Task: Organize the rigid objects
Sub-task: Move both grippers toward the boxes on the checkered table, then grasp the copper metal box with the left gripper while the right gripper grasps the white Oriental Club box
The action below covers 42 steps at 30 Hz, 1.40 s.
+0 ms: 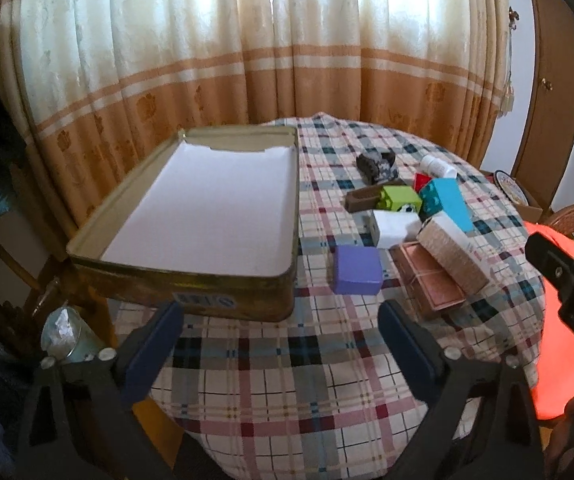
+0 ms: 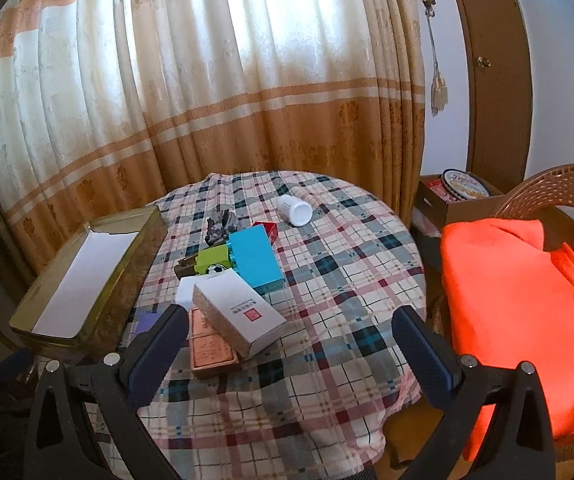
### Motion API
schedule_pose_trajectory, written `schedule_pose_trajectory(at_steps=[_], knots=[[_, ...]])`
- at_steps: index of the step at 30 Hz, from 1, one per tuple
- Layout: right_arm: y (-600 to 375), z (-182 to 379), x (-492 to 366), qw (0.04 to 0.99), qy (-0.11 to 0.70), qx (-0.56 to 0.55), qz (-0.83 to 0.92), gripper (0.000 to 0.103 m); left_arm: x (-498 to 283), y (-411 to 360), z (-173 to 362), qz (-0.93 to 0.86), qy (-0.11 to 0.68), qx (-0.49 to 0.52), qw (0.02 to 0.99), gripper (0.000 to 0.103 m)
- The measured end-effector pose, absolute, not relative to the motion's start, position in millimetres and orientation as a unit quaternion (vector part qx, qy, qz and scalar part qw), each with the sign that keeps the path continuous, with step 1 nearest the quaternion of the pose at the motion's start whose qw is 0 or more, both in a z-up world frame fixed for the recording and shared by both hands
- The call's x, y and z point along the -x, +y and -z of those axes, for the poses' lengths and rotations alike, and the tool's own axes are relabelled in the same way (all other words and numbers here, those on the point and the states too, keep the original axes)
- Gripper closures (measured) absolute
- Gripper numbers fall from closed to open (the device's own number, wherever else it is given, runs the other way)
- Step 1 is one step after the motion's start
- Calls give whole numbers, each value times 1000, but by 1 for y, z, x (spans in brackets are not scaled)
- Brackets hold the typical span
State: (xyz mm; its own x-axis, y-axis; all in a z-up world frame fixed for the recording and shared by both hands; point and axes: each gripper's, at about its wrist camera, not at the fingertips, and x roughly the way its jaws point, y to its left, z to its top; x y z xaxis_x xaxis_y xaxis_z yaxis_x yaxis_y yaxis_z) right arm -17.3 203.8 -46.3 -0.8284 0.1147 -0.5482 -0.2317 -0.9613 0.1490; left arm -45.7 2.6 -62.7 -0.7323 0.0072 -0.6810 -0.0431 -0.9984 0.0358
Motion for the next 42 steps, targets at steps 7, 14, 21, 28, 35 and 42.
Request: schedule_pose_trajectory(at_steps=[7,14,21,28,35,42], knots=[[202,58,51,27,99,305,-947,14,53,5,66,-930,29,366,18,16],[194,82,99,-46,102,373,-921,17,61,5,66,-928,26,371,21,27],[191,102,123,-79,105,422,-897,42,66,8,66,-924,26,381,12,24],[204,89,107,-99,142,396,-902,57,70,13,64,-921,21,390,9,22],[233,59,80,-50,156,338,-927,57,72,37,47,-929,35,366,32,22],[266,46,59,18,147,303,-941,57,87,92,55,-917,46,390,72,22]])
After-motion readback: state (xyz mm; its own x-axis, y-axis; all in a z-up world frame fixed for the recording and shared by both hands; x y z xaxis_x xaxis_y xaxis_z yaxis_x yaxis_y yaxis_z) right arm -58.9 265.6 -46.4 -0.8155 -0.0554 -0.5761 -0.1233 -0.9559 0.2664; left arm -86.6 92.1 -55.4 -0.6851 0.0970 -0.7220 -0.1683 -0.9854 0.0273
